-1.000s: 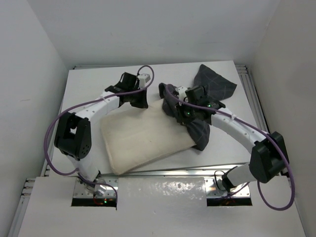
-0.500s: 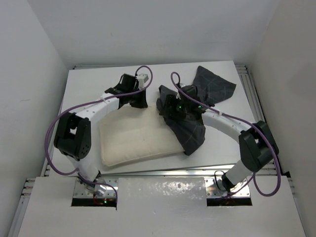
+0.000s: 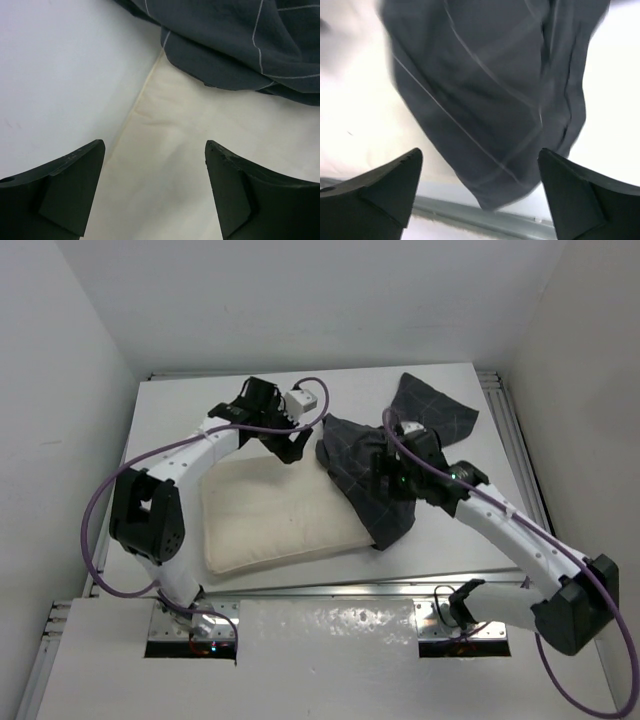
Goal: Put the pillow into the pillowcase
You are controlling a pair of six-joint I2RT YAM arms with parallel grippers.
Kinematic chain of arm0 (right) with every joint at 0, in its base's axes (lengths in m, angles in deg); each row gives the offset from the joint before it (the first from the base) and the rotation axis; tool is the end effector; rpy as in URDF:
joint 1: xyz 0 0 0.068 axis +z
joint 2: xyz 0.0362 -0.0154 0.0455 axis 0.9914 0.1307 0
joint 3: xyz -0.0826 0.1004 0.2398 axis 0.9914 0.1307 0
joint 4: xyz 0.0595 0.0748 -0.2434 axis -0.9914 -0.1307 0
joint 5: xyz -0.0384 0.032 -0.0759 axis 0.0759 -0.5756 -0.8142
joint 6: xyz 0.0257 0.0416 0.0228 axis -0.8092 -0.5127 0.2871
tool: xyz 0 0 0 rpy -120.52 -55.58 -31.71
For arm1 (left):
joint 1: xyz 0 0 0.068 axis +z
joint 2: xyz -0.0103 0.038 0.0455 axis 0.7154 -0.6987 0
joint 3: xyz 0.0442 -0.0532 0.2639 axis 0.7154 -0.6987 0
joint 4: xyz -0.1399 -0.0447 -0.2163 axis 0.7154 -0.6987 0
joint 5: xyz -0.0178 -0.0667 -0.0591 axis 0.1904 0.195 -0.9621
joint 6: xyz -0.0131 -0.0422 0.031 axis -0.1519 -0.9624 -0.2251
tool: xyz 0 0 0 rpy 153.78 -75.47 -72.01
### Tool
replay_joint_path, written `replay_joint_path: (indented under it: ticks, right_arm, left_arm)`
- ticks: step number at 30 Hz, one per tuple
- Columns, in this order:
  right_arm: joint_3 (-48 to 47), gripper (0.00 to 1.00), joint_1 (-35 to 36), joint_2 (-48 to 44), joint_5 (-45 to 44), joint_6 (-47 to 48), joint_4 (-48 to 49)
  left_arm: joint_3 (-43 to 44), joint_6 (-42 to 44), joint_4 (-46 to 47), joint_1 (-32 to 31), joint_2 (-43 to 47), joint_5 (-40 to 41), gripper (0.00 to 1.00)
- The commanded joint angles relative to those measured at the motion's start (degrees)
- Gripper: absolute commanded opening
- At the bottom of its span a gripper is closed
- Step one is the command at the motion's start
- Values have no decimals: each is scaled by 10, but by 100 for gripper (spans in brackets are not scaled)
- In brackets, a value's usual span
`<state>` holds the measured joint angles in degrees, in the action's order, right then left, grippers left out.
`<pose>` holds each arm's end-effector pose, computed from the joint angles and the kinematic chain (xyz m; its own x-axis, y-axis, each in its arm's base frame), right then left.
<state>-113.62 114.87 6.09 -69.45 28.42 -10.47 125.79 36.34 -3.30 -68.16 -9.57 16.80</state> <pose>0.2239 0.1353 0.2932 -0.7610 0.1700 -0.6260 -0.0168 0.9596 0.2810 0.3430 -0.1535 0.2699 -0.4833 0.5655 -0.6683 0.7589 0.6511 0.0020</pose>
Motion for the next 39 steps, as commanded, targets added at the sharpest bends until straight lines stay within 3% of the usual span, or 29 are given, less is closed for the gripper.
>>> replay_joint_path:
  ticks: [1, 7, 12, 17, 20, 22, 24, 25, 26, 27, 28, 29, 33, 35, 36, 39]
  right_arm:
    - [100, 91, 3, -45, -2, -47, -38]
    - [216, 92, 13, -139, 31, -80, 37]
    - [269, 93, 28, -151, 58, -108, 73]
    - [325, 93, 30, -142, 53, -144, 175]
    - [338, 83, 30, -107, 51, -153, 236]
    - [334, 74, 30, -69, 56, -155, 267]
    - [323, 49, 30, -49, 45, -156, 277]
    - [320, 31, 30, -34, 40, -151, 281]
    - [314, 30, 30, -27, 36, -145, 283]
    - [299, 10, 30, -22, 22, -140, 282]
    - [288, 1, 30, -16, 12, -132, 275]
    - [261, 0, 29, -5, -5, -113, 269]
    - [174, 0, 9, 36, 19, -73, 253]
    - [133, 0, -20, 55, 58, -84, 259]
    - [126, 0, -41, 57, 111, -103, 281]
    - [116, 0, -57, 60, 180, -122, 305]
  left_arm:
    - [44, 125, -40, 17, -22, -3, 80]
    - [79, 233, -98, 44, -90, -73, 81]
    - [130, 290, -173, 45, -173, -108, 81]
    - [138, 334, -249, 45, -209, -175, 81]
    - [135, 329, -279, 45, -220, -188, 75]
    - [129, 330, -300, 44, -227, -195, 61]
    - [111, 309, -316, 44, -227, -197, 43]
    - [101, 296, -320, 44, -223, -201, 37]
    - [92, 289, -320, 44, -219, -204, 30]
    - [70, 278, -317, 44, -213, -209, 13]
    - [58, 261, -299, 44, -197, -210, 5]
    - [39, 223, -288, 44, -187, -212, 0]
    - [5, 125, -193, 50, -104, -259, 0]
    - [-10, 12, -128, 57, -51, -271, 0]
    - [-16, -73, -51, 68, -34, -263, 0]
    - [-64, -197, 119, 104, 47, -212, 0]
